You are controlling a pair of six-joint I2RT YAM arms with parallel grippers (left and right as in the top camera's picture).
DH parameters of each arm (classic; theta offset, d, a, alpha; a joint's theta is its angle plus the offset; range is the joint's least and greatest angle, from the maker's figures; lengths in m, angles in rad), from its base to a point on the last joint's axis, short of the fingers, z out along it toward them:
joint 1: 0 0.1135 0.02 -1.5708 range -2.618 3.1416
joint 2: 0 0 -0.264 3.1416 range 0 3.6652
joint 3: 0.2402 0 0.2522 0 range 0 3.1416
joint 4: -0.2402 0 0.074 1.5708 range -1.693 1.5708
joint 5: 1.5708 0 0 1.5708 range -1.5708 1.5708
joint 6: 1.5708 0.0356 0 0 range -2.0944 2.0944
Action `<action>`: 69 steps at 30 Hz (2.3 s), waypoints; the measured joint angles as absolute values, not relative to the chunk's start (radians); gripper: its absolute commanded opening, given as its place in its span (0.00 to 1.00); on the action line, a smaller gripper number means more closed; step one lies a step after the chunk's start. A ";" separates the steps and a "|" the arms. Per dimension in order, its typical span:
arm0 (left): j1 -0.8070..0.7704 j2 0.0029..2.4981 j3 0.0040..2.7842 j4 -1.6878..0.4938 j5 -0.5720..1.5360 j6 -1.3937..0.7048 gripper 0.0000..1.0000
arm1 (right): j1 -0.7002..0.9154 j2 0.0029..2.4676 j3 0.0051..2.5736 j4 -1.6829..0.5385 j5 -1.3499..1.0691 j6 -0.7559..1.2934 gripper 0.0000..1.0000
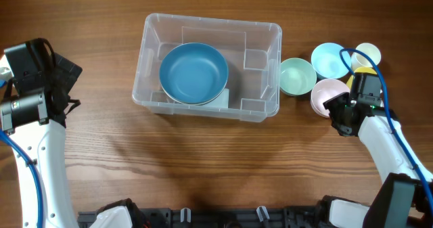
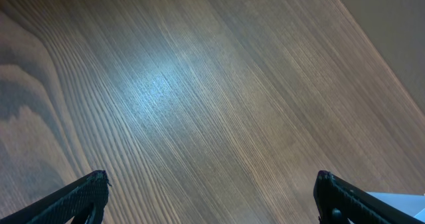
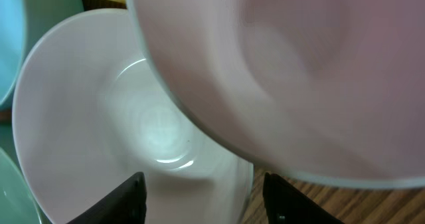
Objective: Pack container
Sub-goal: 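Move the right gripper to the pink bowl and grasp its rim, then lift the pink bowl with the right gripper into the container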
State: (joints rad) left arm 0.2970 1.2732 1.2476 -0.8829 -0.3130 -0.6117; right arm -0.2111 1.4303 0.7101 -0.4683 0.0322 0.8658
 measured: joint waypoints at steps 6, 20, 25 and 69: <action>0.297 1.273 1.248 -0.883 -0.313 -0.612 1.00 | -0.212 1.436 0.710 -0.469 0.019 0.842 0.04; 0.297 1.273 1.248 -0.883 -0.313 -0.612 1.00 | -0.212 1.214 0.710 -0.560 -0.008 0.617 0.04; 0.297 1.273 1.248 -0.883 -0.313 -0.612 1.00 | -0.199 0.978 0.723 -0.644 -0.067 0.430 0.04; 0.297 1.273 1.248 -0.883 -0.313 -0.612 1.00 | 0.335 1.926 1.579 -0.735 0.049 0.226 0.04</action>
State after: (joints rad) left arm 0.2970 1.2732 1.2476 -0.8829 -0.3130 -0.6117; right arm 0.3351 1.9263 1.5791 -0.7349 0.0494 0.2264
